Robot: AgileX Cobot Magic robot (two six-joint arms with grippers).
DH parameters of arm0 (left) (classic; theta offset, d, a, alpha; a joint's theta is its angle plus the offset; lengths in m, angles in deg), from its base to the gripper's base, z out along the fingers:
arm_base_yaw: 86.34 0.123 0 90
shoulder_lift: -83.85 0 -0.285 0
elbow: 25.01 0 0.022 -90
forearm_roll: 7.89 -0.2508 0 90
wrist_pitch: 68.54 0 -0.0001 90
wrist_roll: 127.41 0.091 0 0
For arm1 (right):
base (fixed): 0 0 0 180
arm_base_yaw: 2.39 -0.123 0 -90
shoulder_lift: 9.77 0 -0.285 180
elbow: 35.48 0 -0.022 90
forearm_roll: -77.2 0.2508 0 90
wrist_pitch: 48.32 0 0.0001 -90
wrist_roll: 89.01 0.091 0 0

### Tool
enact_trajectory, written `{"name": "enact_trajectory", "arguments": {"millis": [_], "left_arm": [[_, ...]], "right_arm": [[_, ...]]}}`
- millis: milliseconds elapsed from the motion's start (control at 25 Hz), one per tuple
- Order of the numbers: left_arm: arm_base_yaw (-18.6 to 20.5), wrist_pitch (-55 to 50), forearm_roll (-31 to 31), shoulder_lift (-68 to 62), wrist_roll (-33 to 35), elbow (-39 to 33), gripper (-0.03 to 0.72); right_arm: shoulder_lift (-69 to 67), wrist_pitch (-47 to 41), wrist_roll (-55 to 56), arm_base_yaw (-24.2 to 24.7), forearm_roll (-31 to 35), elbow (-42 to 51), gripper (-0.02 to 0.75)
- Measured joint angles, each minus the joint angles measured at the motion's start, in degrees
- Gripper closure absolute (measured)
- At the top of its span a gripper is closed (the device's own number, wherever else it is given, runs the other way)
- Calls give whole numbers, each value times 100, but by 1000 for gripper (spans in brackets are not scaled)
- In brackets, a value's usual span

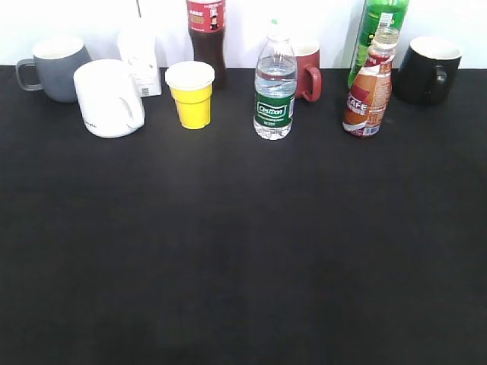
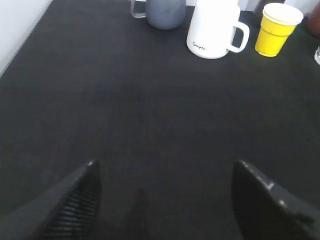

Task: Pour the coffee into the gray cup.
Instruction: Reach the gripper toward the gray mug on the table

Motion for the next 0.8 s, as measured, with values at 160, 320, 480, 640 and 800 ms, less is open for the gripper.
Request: {"name": "enact_trajectory", "arguments": {"millis": [160, 320, 480, 640, 800], "left_arm": [[0, 0, 0, 0, 0, 0, 81], [0, 0, 0, 0, 0, 0, 100], [0, 0, 0, 0, 0, 0, 129], [0, 904, 0, 0, 0, 122, 142], [0, 3234, -553, -582, 0, 133, 207]], "right_arm": [[0, 0, 0, 0, 0, 0, 231], [0, 0, 0, 0, 0, 0, 231], [0, 0, 0, 0, 0, 0, 231], [0, 0, 0, 0, 0, 0, 231], [0, 0, 0, 0, 0, 0, 231]]}}
